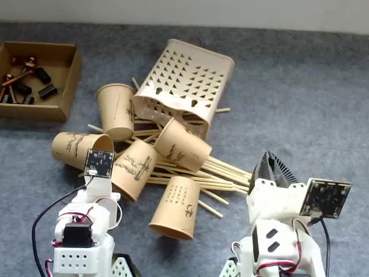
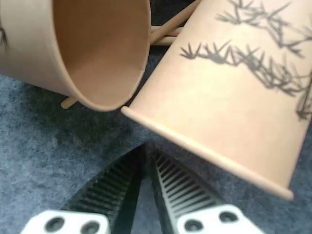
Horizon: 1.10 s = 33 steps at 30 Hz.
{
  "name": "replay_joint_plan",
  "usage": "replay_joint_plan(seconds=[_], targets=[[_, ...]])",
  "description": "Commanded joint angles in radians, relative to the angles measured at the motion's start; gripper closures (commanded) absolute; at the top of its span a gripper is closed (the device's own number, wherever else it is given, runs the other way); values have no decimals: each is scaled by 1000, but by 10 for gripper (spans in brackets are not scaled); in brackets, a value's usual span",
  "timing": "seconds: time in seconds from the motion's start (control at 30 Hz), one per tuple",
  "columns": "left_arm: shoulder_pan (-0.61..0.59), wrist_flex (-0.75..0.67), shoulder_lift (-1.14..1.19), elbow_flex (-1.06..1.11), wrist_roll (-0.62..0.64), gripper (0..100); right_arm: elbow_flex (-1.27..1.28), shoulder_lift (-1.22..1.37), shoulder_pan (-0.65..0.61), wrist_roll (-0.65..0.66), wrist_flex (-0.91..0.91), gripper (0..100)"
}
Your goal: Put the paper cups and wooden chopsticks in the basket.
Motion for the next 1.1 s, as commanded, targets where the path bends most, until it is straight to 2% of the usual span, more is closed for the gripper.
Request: replay_joint_plan(seconds=[0.0,0.2,0.33,0.43,0.6,0.73,0.83,0.93,1.07], targets=[[16,3,-5,21,-2,993,-105,124,-19,48,51,993],[16,3,-5,21,-2,993,-358,450,-117,48,185,992],[16,3,-5,21,-2,993,-460,521,-170,54,179,992],[16,3,-5,21,-2,993,-460,530,-234,64,130,992],[16,3,-5,21,-2,993,-392,532,-397,219,65,992],[16,3,-5,21,-2,993,-308,533,-447,222,-22,991],[16,3,-5,21,-2,993,-257,581,-463,221,-65,923],[16,3,-5,21,-2,993,-239,690,-478,150,-68,827],[16,3,-5,21,-2,993,-271,826,-478,133,-127,814]])
